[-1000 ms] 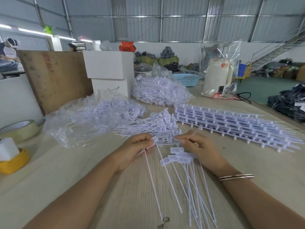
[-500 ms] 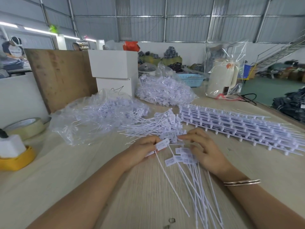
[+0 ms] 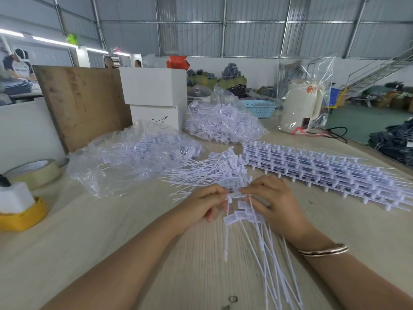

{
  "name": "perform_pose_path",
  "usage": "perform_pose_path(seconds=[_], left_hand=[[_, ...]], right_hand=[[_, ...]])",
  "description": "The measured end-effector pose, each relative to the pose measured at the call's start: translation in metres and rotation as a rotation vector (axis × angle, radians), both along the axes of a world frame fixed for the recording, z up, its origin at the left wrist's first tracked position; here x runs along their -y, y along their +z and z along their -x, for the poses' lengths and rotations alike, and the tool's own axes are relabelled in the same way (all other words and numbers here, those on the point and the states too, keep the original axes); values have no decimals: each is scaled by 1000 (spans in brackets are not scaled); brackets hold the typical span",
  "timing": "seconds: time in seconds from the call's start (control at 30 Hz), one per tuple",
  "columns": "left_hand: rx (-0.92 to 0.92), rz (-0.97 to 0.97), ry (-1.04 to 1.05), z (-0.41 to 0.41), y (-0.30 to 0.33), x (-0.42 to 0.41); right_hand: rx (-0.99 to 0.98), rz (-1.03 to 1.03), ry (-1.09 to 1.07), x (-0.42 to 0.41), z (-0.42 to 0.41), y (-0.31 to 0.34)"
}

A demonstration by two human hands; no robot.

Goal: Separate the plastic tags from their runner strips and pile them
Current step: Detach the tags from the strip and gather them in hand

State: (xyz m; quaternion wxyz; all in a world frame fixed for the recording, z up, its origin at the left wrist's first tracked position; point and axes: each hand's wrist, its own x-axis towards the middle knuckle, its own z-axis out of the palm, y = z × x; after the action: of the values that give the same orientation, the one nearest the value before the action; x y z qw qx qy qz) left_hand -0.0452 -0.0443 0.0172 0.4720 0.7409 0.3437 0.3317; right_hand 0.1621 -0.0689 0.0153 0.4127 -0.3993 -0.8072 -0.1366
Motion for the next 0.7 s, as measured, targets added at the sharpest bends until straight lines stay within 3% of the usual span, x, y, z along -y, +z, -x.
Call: perform_pose_path(seconds=[0.23, 0.43, 0.57, 0.7], left_hand=[[-2, -58, -5, -1, -4, 0], [26, -103, 6, -1, -3, 2], [65, -103, -11, -1, -2, 3], [224, -3, -80, -2, -2, 4]], right_hand=[[60, 24, -22, 6, 5, 3], [-74, 193, 19, 2, 5, 0], [-156, 202, 77, 1, 6, -1], [-283, 223, 183, 7, 11, 6]])
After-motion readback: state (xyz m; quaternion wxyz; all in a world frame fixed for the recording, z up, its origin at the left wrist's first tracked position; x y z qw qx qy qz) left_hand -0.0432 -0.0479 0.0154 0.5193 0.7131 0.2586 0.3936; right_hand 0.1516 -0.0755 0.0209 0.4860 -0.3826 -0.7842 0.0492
